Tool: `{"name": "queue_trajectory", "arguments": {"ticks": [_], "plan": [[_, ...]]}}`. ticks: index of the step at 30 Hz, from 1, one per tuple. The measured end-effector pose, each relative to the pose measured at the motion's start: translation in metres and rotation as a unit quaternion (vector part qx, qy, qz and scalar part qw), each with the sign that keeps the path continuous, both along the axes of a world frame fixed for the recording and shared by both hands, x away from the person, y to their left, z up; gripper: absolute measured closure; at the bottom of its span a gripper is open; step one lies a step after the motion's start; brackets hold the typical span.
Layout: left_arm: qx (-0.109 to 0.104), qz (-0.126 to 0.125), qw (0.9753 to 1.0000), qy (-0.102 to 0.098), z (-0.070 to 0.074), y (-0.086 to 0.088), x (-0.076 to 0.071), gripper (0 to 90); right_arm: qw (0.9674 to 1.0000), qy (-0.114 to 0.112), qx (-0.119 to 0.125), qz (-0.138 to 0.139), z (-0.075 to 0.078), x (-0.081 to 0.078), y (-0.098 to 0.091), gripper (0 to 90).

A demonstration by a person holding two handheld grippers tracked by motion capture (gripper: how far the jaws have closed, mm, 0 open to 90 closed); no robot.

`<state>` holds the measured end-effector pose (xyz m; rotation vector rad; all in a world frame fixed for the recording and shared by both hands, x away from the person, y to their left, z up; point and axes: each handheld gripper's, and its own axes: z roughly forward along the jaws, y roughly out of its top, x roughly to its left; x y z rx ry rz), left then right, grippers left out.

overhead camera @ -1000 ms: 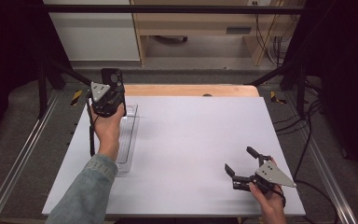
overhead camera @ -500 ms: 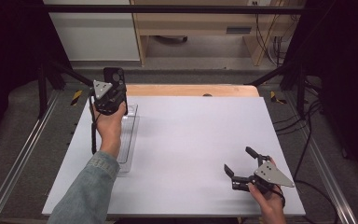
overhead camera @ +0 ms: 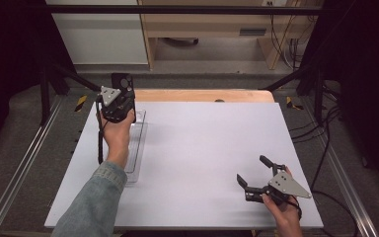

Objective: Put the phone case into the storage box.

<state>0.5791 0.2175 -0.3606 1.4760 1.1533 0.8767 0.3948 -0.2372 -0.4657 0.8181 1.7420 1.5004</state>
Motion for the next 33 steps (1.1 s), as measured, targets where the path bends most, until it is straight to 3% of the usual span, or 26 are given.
{"name": "queue_trajectory", "arguments": {"ticks": [33], "plan": [[0.009, -0.003, 0.9998, 0.016, -0.0093, 0.0051, 0.0071, 87.7, 1.0, 0.0, 0.002, 0.0, 0.0003, 0.0007, 0.0001, 3.2]]}}
